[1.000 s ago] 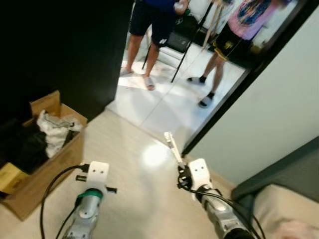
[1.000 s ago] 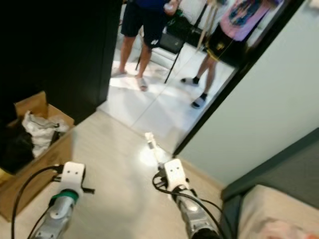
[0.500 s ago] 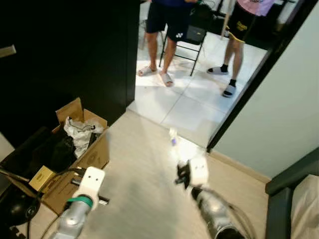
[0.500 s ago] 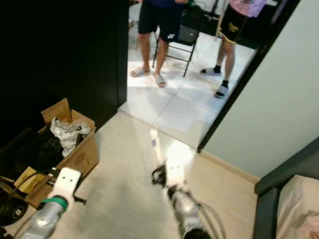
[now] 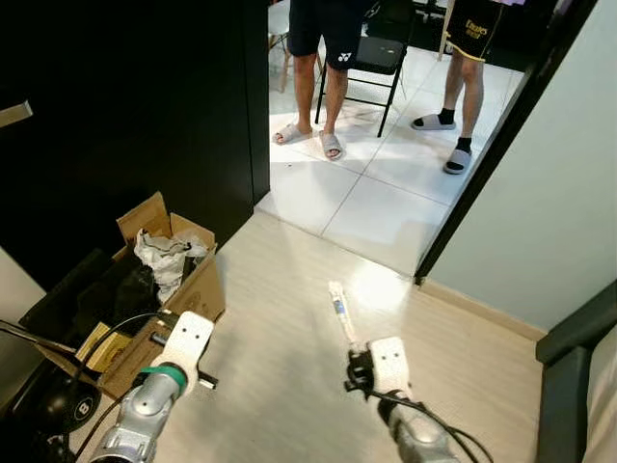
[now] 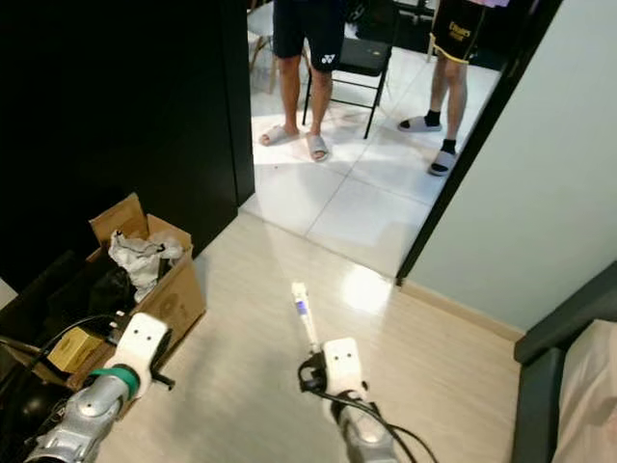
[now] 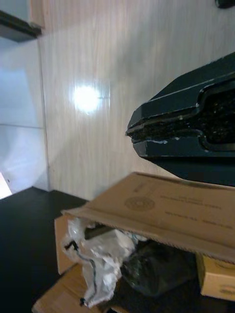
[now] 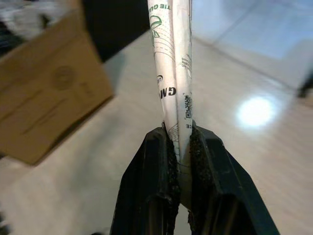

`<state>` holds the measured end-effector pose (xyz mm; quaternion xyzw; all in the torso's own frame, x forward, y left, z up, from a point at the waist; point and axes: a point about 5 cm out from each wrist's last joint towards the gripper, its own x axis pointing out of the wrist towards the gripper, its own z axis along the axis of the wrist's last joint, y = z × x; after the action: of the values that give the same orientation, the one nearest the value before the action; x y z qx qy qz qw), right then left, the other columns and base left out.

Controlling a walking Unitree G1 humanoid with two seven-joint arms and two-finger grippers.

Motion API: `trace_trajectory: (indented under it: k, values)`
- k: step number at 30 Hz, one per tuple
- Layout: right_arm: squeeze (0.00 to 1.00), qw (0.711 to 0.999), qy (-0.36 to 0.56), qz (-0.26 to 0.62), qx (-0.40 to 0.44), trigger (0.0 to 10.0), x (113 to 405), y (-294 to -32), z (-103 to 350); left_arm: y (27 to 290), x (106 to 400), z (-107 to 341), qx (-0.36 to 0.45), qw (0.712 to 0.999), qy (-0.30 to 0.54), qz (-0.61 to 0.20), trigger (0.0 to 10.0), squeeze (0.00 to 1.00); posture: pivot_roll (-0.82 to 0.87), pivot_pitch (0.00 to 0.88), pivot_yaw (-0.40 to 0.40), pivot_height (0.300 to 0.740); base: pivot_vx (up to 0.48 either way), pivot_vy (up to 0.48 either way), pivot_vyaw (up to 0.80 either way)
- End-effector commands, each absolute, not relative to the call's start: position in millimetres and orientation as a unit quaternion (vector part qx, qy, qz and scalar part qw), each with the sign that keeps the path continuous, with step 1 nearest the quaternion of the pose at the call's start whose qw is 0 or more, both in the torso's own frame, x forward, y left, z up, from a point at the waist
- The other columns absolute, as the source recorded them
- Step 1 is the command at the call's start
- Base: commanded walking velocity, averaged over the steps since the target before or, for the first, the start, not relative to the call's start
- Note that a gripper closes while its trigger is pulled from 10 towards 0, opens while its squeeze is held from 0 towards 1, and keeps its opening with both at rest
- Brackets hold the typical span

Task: Clean up the room

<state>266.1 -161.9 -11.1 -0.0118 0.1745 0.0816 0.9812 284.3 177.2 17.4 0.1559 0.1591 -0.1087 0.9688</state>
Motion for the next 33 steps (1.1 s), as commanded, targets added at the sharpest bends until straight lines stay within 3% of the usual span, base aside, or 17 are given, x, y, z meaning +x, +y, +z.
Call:
trace_trajectory:
  k: [1, 6, 12, 27, 33]
  values:
    - [0.00, 0.983, 0.179, 0.047, -0.005, 10.0, 259.1, -174.7, -15.2, 176.3, 278.8, 8.3, 0.151, 0.965, 0.182, -0.108, 10.0, 0.00, -0.05, 0.061, 0.063, 0.726, 0.000, 0.000, 0.00]
    - [0.00, 0.985, 0.173, 0.020, 0.006, 10.0, 256.3, -187.7, -14.0, 169.7, 280.9, 10.0, 0.147, 0.967, 0.174, -0.111, 10.0, 0.00, -0.05, 0.074, 0.060, 0.726, 0.000, 0.000, 0.00]
    - [0.00, 0.985, 0.171, 0.039, 0.008, 10.0, 259.9, -174.6, -13.2, 165.5, 294.5, 21.2, 0.149, 0.971, 0.151, -0.110, 10.0, 0.00, -0.04, 0.048, 0.049, 0.726, 0.000, 0.000, 0.00]
    - [0.00, 0.987, 0.153, 0.047, -0.011, 10.0, 265.0, -169.3, -6.7, 151.3, 283.0, 7.7, 0.144, 0.967, 0.169, -0.128, 10.0, 0.00, -0.06, 0.041, 0.044, 0.726, 0.000, 0.000, 0.00]
    - [0.00, 0.988, 0.150, 0.036, -0.023, 10.0, 264.5, -172.1, -6.5, 146.2, 284.4, 8.3, 0.144, 0.968, 0.166, -0.125, 10.0, 0.00, -0.04, 0.025, 0.029, 0.726, 0.000, 0.000, 0.79]
